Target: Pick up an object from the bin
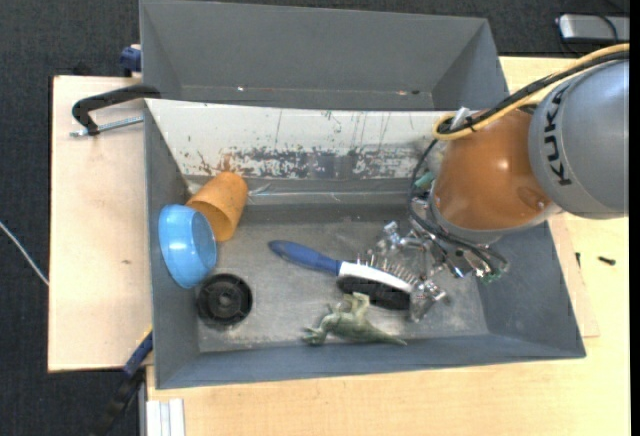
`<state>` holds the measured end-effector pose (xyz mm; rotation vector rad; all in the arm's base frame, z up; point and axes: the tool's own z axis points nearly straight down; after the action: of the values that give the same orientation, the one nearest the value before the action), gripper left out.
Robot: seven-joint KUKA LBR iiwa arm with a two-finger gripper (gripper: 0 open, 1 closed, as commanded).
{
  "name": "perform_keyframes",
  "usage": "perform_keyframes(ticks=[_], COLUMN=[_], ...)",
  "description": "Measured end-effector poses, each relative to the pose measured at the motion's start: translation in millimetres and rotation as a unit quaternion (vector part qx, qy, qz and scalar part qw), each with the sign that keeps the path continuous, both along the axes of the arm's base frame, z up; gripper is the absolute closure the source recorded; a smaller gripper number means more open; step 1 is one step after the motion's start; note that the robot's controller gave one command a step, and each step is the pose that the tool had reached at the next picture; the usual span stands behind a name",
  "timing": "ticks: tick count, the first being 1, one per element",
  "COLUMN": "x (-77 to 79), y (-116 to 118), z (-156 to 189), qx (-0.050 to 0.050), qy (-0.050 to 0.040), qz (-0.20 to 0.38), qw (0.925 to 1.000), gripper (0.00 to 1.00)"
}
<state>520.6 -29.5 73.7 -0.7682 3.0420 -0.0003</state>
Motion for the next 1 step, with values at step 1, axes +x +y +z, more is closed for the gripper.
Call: perform_keyframes(ticks=[1], x=[1.8], y=[-0.9], z=[1.1], qx=[0.0], qy=[-0.0032], qz=[-0.001], qw=[1.0], gripper=[1.0])
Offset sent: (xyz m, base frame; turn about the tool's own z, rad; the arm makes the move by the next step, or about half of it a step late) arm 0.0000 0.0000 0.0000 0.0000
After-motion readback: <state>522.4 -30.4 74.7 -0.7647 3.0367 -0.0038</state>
